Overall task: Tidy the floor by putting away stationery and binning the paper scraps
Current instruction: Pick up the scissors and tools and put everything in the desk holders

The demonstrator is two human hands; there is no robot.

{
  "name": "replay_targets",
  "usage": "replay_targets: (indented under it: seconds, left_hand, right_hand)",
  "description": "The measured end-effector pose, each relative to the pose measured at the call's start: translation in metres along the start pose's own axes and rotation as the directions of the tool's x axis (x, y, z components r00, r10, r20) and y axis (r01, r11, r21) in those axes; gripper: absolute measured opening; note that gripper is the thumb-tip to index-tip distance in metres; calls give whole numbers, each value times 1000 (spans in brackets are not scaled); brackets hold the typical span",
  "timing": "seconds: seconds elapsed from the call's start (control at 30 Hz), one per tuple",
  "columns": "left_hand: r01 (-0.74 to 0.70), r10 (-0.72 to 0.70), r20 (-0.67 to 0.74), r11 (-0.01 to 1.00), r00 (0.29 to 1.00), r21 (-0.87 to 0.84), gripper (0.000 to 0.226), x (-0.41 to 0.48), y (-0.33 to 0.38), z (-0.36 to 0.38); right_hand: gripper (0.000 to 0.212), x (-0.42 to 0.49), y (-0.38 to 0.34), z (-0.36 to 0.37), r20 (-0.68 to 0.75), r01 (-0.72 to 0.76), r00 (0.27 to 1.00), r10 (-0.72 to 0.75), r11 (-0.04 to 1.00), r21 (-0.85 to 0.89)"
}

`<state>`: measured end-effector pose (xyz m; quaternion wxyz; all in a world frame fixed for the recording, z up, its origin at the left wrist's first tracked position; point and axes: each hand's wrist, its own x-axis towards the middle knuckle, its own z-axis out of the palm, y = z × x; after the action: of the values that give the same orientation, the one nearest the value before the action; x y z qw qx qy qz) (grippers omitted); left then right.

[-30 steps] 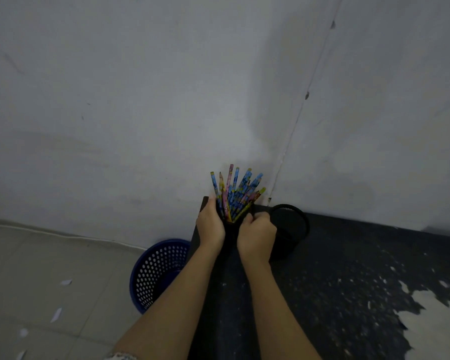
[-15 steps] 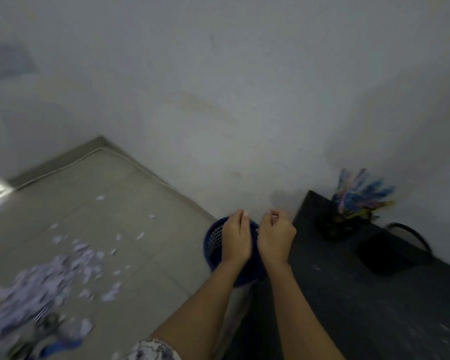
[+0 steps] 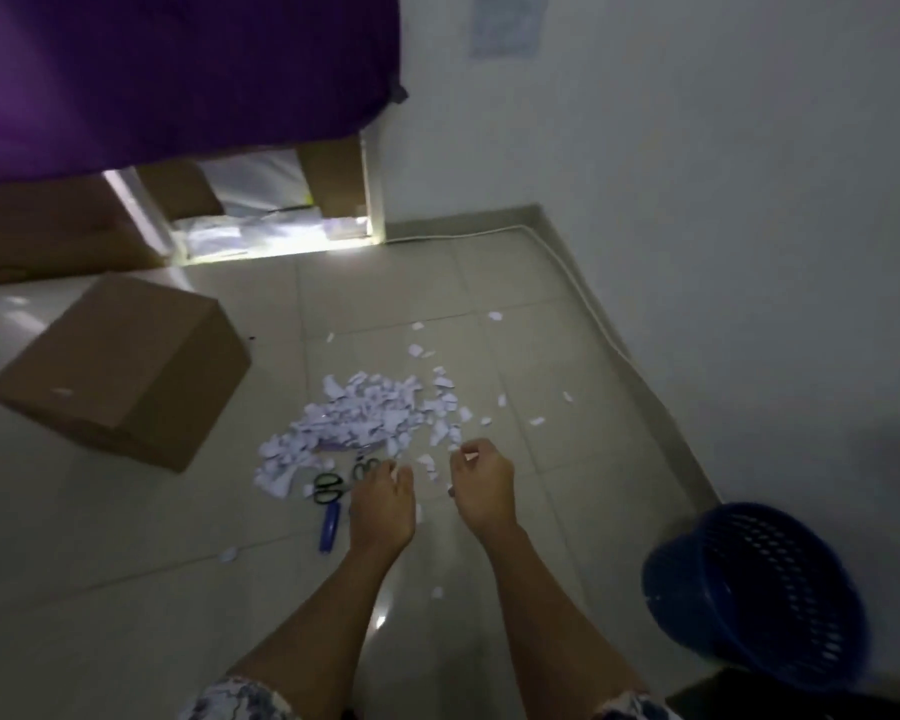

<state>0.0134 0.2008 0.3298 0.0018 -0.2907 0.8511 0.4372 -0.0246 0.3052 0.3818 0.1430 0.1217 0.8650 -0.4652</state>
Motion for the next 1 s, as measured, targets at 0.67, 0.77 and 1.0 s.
replay_targets:
  seconds: [0.67,0.77,1.0]
  left_hand:
    - [300,-376,94,845,922,442,43,258,-440,176]
    - [355,-444,80,800,892,483,57,269,-475,199]
    - [329,-353,74,918,933,221,19,269,-488,216]
  right_hand:
    - [18,275,246,422,442,280,897,-2,777,-564]
    - [32,297,277,463,543,445,840,-3,576,-686]
    - [31,303,312,485,495,519,852,-168,386,-763]
